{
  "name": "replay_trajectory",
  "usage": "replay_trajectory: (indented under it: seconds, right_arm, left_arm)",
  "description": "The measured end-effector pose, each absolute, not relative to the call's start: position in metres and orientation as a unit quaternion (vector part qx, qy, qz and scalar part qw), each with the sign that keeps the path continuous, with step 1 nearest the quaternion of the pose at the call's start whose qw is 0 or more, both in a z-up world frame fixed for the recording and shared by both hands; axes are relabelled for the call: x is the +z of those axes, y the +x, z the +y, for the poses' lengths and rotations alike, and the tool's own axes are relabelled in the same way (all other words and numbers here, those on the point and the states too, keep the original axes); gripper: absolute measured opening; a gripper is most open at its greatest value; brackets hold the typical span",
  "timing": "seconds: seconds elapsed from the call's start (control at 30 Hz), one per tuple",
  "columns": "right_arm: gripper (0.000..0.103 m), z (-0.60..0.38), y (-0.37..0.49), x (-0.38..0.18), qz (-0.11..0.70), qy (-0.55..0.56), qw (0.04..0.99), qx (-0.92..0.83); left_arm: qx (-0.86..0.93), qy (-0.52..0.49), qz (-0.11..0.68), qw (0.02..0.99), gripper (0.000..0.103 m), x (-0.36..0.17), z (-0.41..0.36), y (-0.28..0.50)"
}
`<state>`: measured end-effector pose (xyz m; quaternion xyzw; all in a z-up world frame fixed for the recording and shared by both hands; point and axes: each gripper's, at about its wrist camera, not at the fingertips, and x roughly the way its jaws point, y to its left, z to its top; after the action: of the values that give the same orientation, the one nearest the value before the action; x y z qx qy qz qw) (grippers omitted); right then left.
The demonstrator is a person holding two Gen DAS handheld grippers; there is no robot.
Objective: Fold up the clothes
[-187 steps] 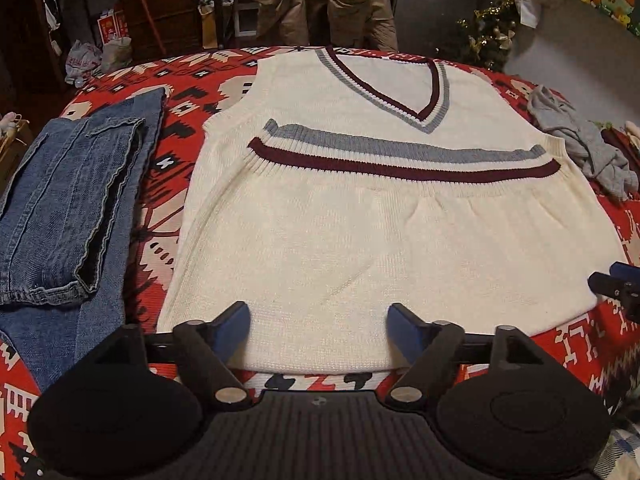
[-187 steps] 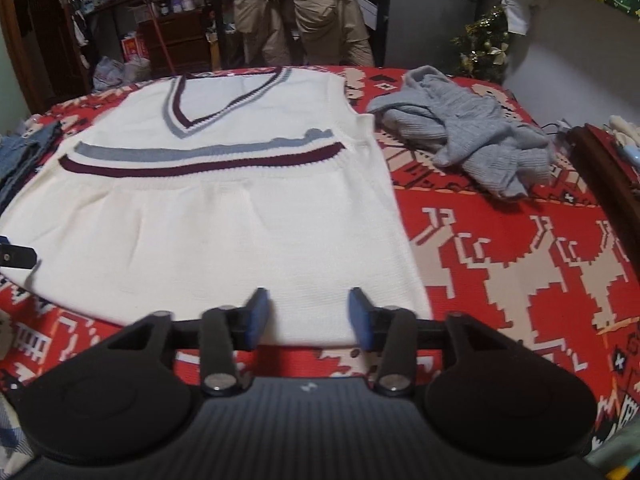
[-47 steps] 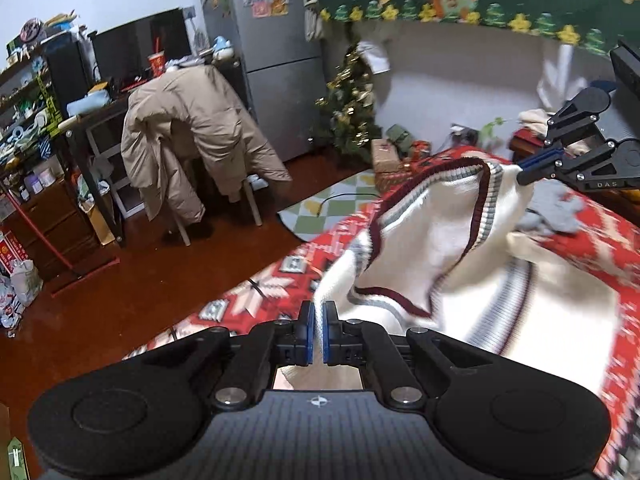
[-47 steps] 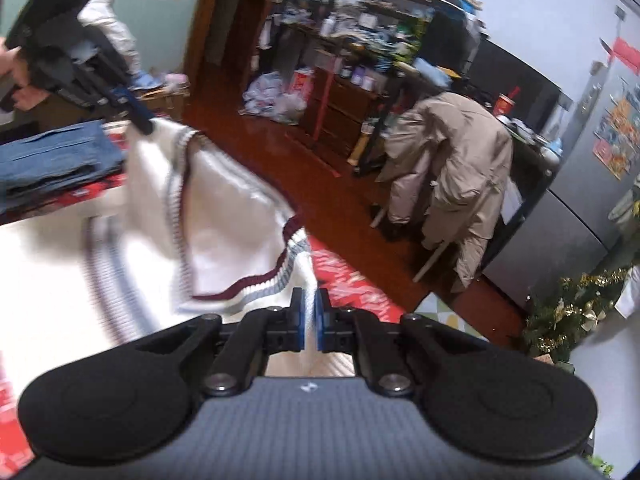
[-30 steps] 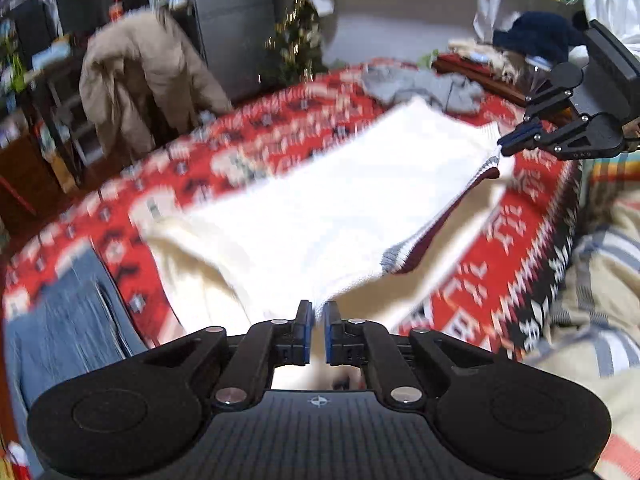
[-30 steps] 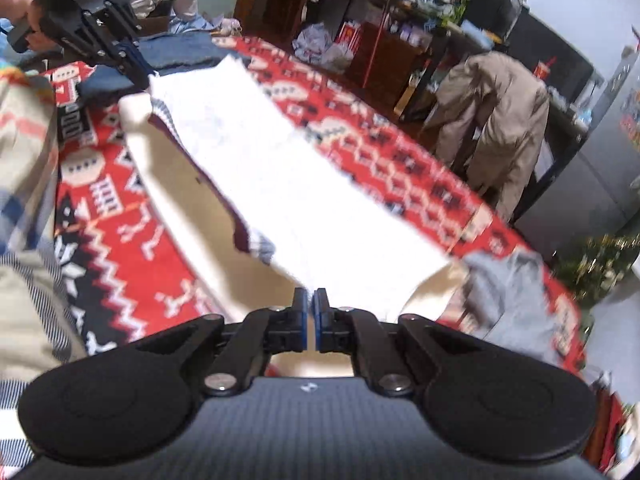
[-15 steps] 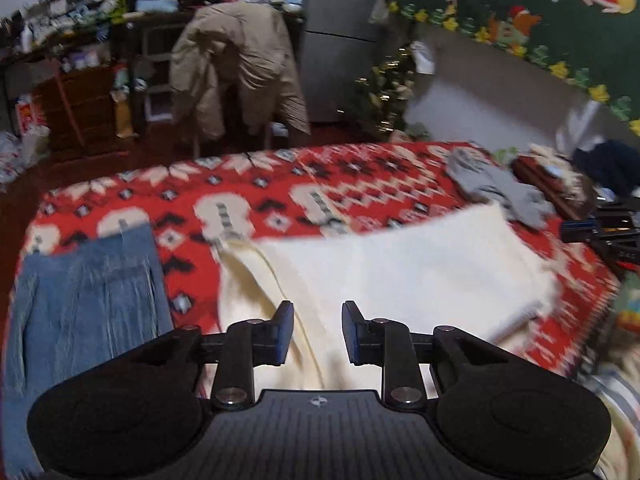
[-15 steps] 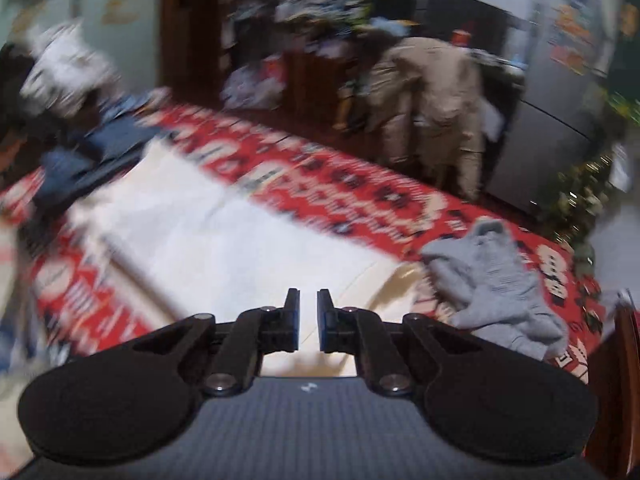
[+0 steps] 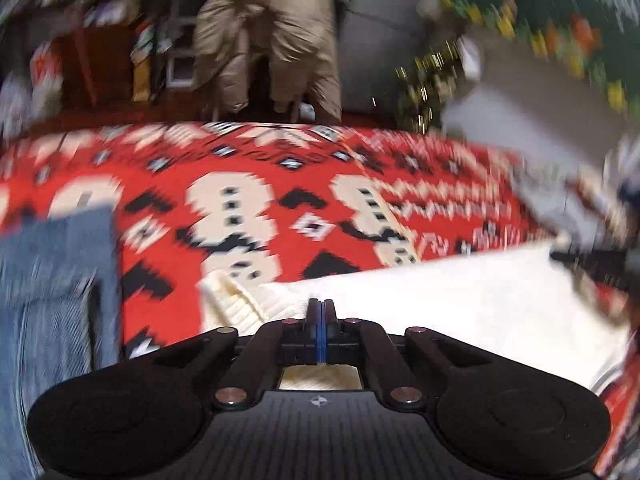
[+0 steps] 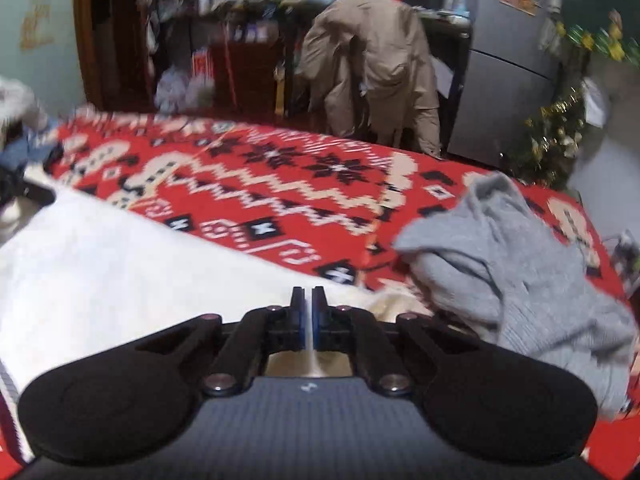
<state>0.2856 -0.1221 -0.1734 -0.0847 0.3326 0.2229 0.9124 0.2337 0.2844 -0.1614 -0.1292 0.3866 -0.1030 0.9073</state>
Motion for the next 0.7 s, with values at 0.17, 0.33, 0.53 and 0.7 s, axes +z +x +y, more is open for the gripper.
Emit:
replay_trajectory:
  seconds: [0.17,0.33,0.53,0.7]
  right_arm:
    - [0.002,-0.152,0.287,-0.171,0.340,-0.059,0.921,0.182]
    - [0.002,-0.138,0.282,-0.146,0.315,-0.070,0.924,0.205]
    - [0.002,-0.066,0.286,-0.134,0.312,-0.076,0.913,0.253]
    - [0.002,-0.010,0.288,-0.150,0.337,-0.043,0.907,0.247]
  left_arm:
    - [-0.080,-0.126,0.373,0.915,0.002,-0.147,0.292,0.226]
    - [-0.063,-0.114,0.361,0.923,0.003,-0.126,0.290,0.230]
    - [-0.064,-0.122,0.385,0.913,0.003,-0.124,0.227,0.258]
    - [-0.065,-0.131,0.384,0.912,0.003,-0.139,0.175,0.271]
